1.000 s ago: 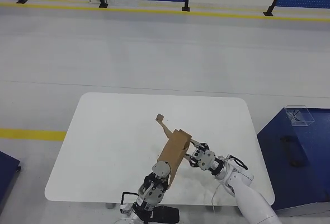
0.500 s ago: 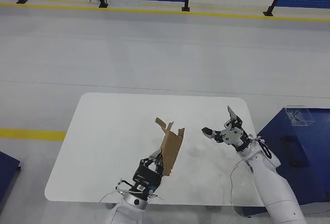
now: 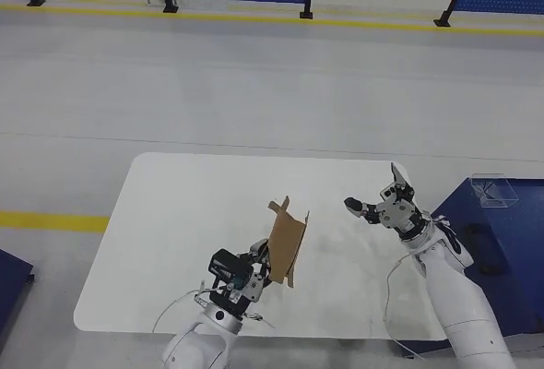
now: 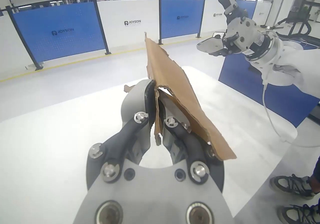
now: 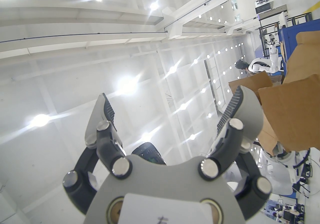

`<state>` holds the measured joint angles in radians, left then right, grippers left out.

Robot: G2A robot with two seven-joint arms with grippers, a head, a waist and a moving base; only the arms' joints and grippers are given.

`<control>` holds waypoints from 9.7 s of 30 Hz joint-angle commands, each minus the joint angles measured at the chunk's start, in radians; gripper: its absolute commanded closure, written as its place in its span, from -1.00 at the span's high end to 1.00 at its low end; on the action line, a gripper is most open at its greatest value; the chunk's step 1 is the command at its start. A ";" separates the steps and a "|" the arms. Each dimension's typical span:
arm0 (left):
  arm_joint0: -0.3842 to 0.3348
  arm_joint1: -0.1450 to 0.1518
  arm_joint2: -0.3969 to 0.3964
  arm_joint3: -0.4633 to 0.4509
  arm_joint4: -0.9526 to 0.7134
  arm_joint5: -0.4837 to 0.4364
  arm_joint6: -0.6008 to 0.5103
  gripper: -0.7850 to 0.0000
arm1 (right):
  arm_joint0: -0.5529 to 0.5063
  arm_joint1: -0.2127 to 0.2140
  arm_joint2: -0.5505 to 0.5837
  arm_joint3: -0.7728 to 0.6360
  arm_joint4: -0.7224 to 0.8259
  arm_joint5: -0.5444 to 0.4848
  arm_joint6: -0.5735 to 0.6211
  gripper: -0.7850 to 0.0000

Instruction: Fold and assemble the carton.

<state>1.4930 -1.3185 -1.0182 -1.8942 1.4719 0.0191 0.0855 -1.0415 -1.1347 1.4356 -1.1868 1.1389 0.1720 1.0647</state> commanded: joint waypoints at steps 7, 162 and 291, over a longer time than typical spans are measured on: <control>-0.045 -0.026 -0.078 -0.021 -0.885 -0.066 -0.387 -1.00 | 0.036 0.017 0.026 0.016 -0.112 -0.065 0.184 1.00; -0.153 0.058 -0.175 0.212 -1.702 -0.216 -0.784 1.00 | -0.096 0.169 -0.064 -0.218 -0.376 -0.448 0.249 -1.00; -0.004 0.135 -0.244 -0.028 -1.345 -0.302 -0.797 1.00 | -0.151 0.063 -0.262 -0.222 -0.028 -0.147 0.373 -1.00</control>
<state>1.4856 -1.1851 -1.2559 -1.9205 0.1363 -0.2796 -0.7143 -1.1937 -1.0728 1.1669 -1.4111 1.1077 0.0214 1.4370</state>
